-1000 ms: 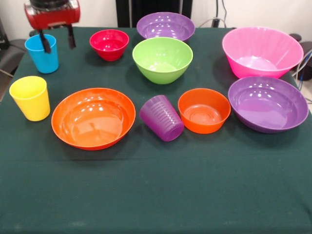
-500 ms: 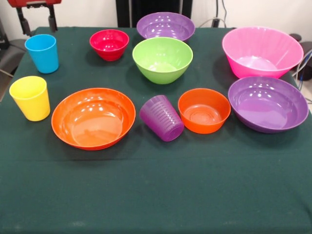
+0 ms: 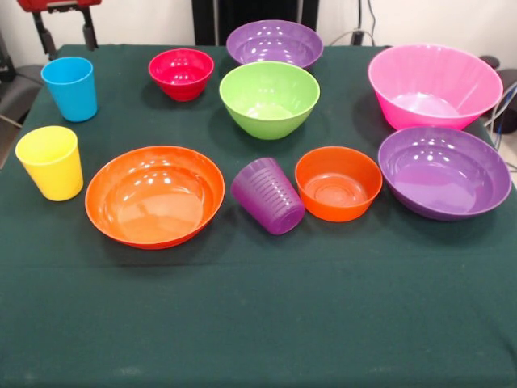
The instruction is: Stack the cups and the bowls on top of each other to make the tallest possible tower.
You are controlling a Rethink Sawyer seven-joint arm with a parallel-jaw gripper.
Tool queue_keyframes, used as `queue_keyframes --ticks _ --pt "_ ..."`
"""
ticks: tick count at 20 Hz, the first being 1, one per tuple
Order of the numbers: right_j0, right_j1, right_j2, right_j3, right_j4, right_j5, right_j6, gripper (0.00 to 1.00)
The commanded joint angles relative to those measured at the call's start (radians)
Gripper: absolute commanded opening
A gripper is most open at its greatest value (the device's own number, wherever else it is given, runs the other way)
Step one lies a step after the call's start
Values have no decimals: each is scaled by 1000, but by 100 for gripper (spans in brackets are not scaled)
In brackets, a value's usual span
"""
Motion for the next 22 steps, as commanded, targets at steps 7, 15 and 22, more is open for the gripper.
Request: queue_keyframes --ticks 7,15,22 --pt "-32 81 5 81 -109 -107 -108 100" --pt "-33 190 2 -14 -142 -92 -160 100" --pt "-66 293 3 -65 -176 -116 -158 100"
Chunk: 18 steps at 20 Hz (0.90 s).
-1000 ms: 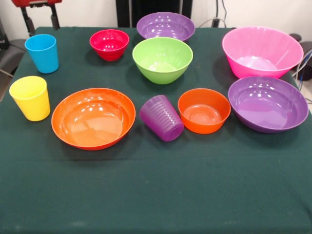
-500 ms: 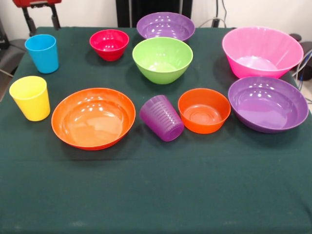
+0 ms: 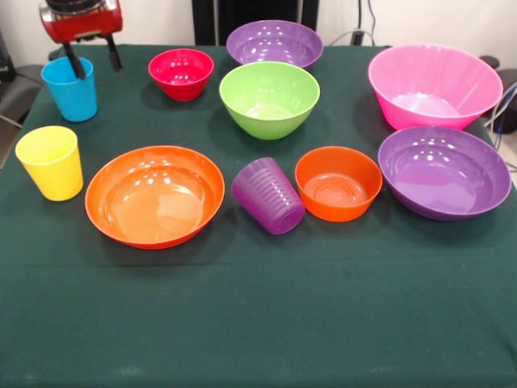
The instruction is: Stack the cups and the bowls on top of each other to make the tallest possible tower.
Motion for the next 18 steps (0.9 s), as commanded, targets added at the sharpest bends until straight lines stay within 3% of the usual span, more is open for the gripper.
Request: queue_keyframes --ticks 1,12,15,18 --pt "-5 134 5 -86 -102 -59 -159 100" --pt "-17 212 28 -158 -174 -77 -187 100" --pt "-17 193 32 -139 -170 -60 -177 100" --pt "-3 127 36 -84 -165 -66 -135 100"
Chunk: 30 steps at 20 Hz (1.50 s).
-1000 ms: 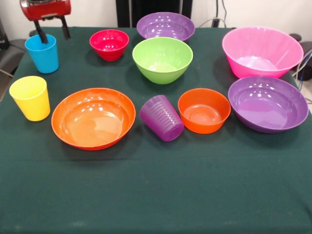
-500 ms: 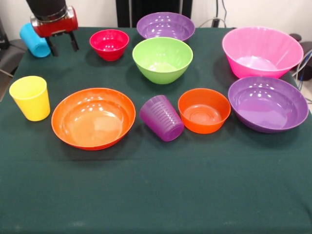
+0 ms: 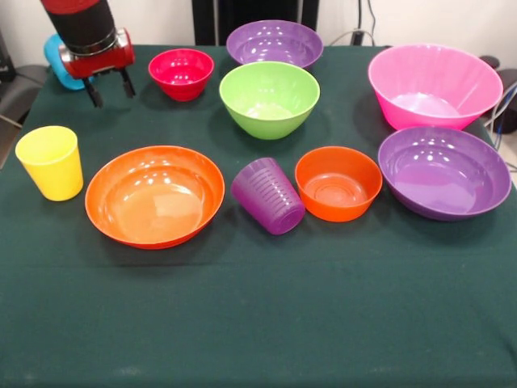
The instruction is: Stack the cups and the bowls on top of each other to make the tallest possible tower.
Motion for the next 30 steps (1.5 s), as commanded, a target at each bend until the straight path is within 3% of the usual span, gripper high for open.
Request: queue_keyframes --ticks 1,6,11,14,20,23,30 --pt "45 -45 35 -5 -70 -73 -111 100" --pt "146 -43 39 12 -70 -131 2 100" --pt "227 -108 17 49 -63 -185 85 100" --pt "269 -132 -1 47 -28 -157 96 100" --pt "346 -228 -23 41 67 -11 70 100" --pt "354 -213 -28 6 78 -9 37 100" --pt "406 -111 -22 -179 79 21 -16 100"
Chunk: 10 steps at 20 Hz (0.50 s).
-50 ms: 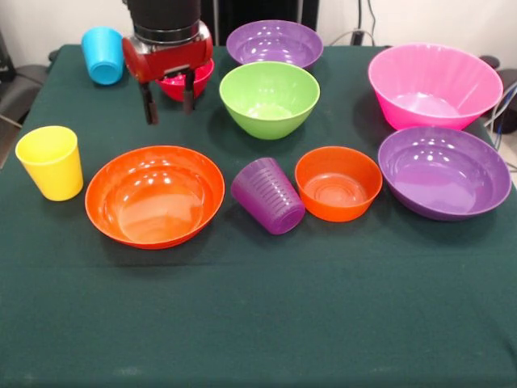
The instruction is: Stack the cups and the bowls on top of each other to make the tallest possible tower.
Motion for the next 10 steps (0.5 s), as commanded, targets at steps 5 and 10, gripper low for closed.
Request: queue_keyframes --ticks 5,10 --pt "116 100 -48 -271 12 166 17 100" --pt "141 189 -76 -373 33 173 50 100"
